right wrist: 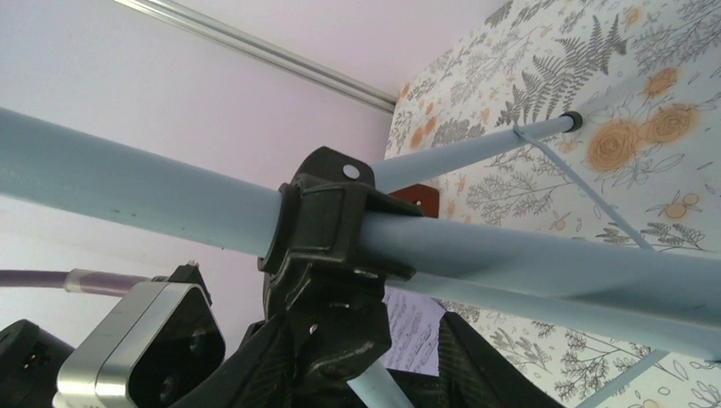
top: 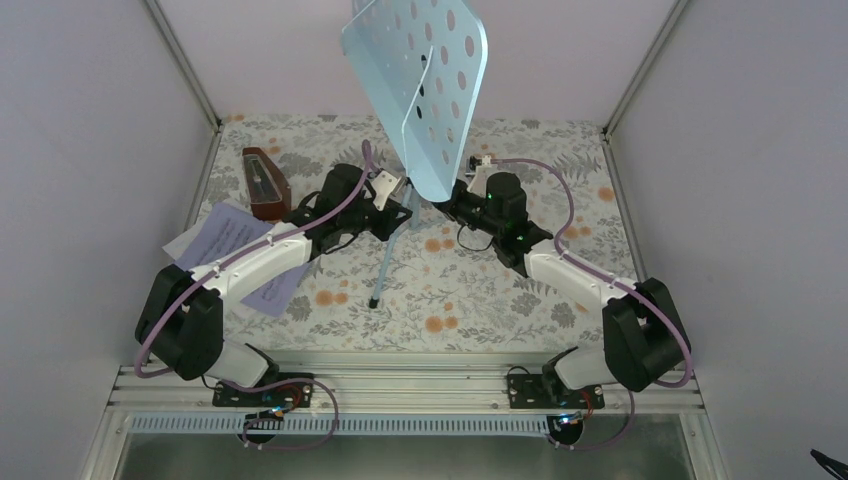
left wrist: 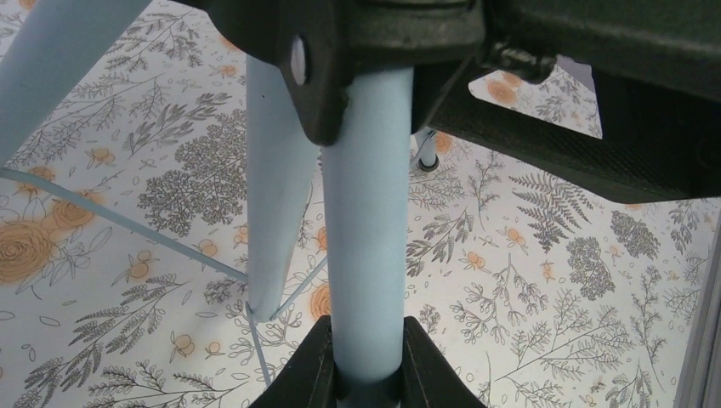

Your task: Pack up the instrument practice props

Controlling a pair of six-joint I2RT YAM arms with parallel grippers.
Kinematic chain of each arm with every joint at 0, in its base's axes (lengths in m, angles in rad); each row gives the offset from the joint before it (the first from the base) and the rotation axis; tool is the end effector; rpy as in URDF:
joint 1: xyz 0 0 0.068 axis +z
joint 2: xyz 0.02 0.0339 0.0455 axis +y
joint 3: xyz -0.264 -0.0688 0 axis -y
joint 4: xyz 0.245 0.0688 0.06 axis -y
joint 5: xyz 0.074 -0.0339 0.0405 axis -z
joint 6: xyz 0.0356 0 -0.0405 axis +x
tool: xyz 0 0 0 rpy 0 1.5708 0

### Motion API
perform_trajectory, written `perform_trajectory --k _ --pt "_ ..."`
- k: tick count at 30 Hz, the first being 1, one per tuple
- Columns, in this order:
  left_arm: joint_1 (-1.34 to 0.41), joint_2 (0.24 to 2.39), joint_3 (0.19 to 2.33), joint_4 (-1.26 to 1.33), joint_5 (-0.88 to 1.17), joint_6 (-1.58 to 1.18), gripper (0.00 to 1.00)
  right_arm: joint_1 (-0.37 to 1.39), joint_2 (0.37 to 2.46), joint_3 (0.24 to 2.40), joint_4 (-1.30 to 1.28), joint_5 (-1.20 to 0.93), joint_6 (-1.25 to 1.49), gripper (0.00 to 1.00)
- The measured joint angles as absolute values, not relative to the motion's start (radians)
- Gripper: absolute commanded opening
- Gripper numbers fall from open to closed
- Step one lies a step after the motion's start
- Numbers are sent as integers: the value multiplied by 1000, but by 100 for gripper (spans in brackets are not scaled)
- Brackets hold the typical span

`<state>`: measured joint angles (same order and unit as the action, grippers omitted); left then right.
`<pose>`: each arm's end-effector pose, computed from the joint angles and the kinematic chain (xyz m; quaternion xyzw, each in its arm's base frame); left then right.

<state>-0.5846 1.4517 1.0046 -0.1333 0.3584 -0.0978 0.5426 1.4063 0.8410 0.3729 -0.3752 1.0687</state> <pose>0.2643 -0.1899 0.2649 0.2909 0.8199 -0.3043 0.3882 0.2681 0.1769 0.2729 0.0826 0.7630 0.5503 0.3289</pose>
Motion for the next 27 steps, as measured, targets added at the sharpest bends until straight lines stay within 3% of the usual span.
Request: perform_trajectory --k 3,6,13,27 --pt "-585 1453 1007 -137 358 -97 5 543 1406 842 374 -356 1063 38" --pt "-585 1454 1010 -141 358 -97 3 543 1406 842 382 -344 1060 30" --pt "-585 1454 1010 -142 356 -97 2 543 1407 843 400 -328 1044 25" --pt "-585 1454 1014 -148 349 -97 2 548 1405 836 425 -323 970 4"
